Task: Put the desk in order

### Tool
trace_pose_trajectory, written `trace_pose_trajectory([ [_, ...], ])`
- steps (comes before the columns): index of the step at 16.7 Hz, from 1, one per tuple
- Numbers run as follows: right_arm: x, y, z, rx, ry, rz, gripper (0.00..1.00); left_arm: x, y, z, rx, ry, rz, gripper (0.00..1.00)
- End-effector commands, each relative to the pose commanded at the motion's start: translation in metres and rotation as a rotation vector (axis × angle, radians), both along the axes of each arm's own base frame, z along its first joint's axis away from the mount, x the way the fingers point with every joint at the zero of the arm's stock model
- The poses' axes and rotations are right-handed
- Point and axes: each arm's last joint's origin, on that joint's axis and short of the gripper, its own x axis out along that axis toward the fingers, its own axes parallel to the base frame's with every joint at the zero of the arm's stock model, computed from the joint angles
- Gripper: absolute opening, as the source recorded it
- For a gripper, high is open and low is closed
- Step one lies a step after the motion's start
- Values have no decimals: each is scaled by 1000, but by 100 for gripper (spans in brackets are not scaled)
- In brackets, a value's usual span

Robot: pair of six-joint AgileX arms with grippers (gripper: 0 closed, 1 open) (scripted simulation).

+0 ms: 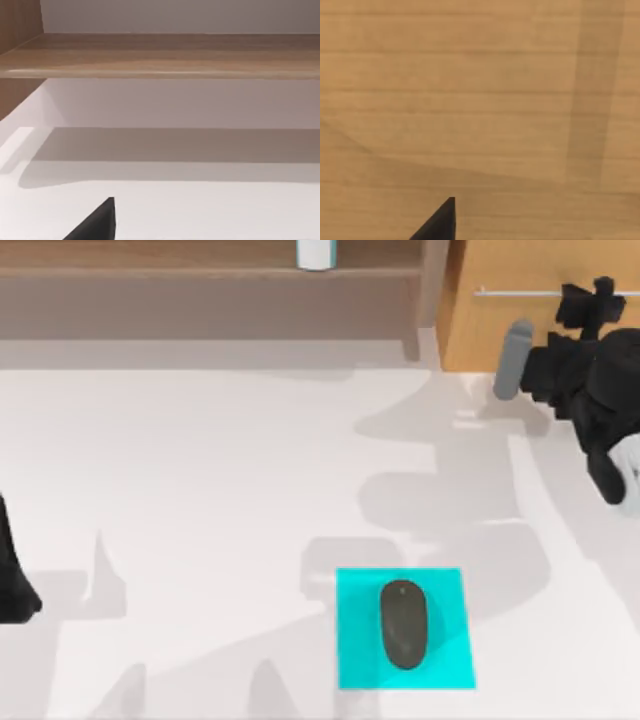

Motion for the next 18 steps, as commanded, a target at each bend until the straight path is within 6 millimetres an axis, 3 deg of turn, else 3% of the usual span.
trace_pose_trajectory([
  [4, 0, 0, 0, 0, 0, 0, 100, 0, 0, 0, 0, 0, 0, 100],
  [5, -8, 1, -13, -1, 54, 4, 100, 0, 0, 0, 0, 0, 0, 100],
  [9, -10, -1, -2, 6, 10, -4, 100, 0, 0, 0, 0, 0, 0, 100],
  [13, -24, 0, 2, 9, -5, 3, 100, 0, 0, 0, 0, 0, 0, 100],
  [18, -44, 1, -8, 3, 33, 5, 100, 0, 0, 0, 0, 0, 0, 100],
])
